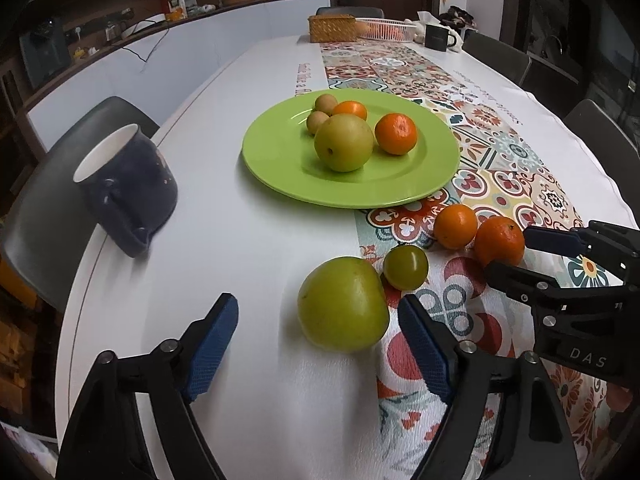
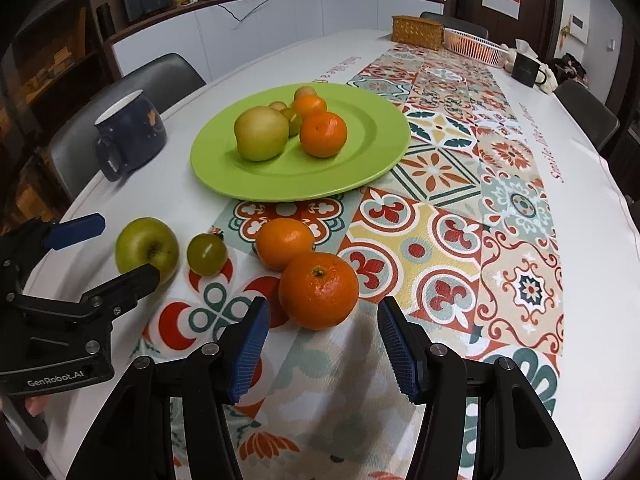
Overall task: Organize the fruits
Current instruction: 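Grasp a large green round fruit with the left gripper while the right gripper grasps a tangerine, then carry both fruits over the green plate and open both grippers to release them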
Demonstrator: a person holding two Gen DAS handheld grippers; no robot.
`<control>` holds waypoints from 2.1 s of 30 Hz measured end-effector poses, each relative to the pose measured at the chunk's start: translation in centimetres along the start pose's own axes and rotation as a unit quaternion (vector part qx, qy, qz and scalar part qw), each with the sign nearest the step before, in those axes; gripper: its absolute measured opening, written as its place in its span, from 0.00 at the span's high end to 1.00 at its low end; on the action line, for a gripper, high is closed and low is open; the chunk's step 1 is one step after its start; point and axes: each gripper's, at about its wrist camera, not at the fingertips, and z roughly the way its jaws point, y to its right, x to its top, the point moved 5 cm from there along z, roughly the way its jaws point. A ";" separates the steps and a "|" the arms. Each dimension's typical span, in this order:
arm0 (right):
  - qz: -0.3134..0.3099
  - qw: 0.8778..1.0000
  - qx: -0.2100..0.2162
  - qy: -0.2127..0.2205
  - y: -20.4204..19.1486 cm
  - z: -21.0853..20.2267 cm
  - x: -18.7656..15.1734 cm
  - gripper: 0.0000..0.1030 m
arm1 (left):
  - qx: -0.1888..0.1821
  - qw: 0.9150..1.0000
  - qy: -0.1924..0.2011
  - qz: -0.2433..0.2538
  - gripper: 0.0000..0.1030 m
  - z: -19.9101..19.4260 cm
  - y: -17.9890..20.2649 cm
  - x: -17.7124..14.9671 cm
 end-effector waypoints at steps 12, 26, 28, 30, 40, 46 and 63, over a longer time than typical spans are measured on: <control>-0.004 1.000 0.007 0.003 -0.3 0.5 0.3 0.58 | -0.028 1.000 -0.005 0.000 0.53 0.6 0.7 0.1; -0.006 1.000 0.002 0.024 -0.3 -0.8 0.5 0.59 | -0.031 0.999 -0.005 -0.007 0.54 -0.1 0.8 -0.3; -0.007 1.000 0.003 0.029 -0.4 -1.3 0.6 0.59 | -0.031 0.999 -0.001 -0.008 0.54 -0.6 0.9 -0.2; -0.009 0.999 0.004 0.036 -0.6 -1.9 0.7 0.59 | -0.031 0.999 0.005 -0.010 0.54 -1.3 0.9 -0.1; -0.012 0.997 0.012 0.076 -1.0 -5.6 1.6 0.59 | -0.022 0.999 0.045 -0.011 0.54 -5.5 1.0 1.1; -0.013 0.994 0.018 0.104 -1.1 -7.9 2.6 0.59 | -0.018 0.997 0.067 -0.013 0.54 -7.6 0.9 2.2; -0.020 0.986 0.020 0.162 -0.8 -11.3 7.5 0.59 | -0.001 0.993 0.119 -0.009 0.54 -10.9 0.0 6.8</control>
